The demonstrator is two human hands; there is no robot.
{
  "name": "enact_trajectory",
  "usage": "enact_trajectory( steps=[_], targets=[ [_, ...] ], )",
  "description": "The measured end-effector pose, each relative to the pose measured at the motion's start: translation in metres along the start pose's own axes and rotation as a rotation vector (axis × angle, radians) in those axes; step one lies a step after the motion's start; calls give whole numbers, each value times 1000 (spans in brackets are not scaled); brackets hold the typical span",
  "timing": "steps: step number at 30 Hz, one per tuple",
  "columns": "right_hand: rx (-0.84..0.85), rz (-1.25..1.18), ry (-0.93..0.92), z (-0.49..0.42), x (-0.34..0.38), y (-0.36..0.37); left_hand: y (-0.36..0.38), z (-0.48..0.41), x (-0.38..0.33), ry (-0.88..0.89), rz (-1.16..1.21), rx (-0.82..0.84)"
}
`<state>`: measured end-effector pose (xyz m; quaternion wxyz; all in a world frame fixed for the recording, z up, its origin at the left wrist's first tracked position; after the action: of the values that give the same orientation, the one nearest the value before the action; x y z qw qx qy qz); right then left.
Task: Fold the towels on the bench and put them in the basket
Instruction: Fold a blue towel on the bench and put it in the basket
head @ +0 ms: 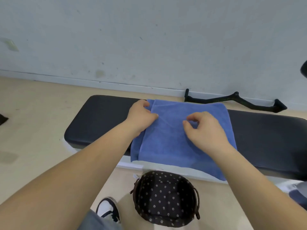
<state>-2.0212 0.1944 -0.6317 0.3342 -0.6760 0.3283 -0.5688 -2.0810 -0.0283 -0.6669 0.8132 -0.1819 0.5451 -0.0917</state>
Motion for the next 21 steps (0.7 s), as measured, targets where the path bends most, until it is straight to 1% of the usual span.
enact_trajectory(
  steps=[2, 3, 5, 6, 7, 10, 11, 12, 14, 17, 19, 21],
  targets=[
    [126, 253, 26, 2, -29, 2, 2, 2, -2, 64, -94, -42],
    [202, 316, 45, 4, -39, 4, 1, 3, -3, 93, -116, -67],
    [336, 345, 52, 10, -53, 12, -4, 3, -4, 135, -172, -118],
    [352, 347, 41, 11, -57, 15, -8, 2, -3, 135, -219, -132],
    [316, 359, 29, 11, -59, 13, -11, 1, -3, 124, -292, -135],
    [45, 486, 14, 9, -62, -9, -18, 3, 0, 44, -629, -97],
    [2, 524, 25, 10, -65, -15, -19, 4, 1, 30, -715, -89],
    [-1, 532, 42, 12, -69, -21, -20, 6, 2, 20, -762, -89],
    [51, 449, 90, 14, -74, -27, -18, 11, 1, 18, -780, -92],
    [113, 298, 105, 14, -76, -29, -4, 16, -2, 53, -707, -45],
    [166, 303, 133, 15, -76, -31, 8, 23, -7, 90, -660, -16],
    [286, 363, 222, 22, -77, -41, 22, 28, -12, 159, -646, -1]
  ],
)
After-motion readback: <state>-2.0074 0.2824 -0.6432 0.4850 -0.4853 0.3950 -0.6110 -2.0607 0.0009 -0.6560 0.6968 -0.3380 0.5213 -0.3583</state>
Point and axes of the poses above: each hand's wrist, its own z-axis away from the middle knuckle, its own y-axis out of the palm, x = y × z, the point moved 4 cm from there along -z, towards the middle knuckle, and after that the axes turned 9 degrees about -y, right-handed, at the moved point
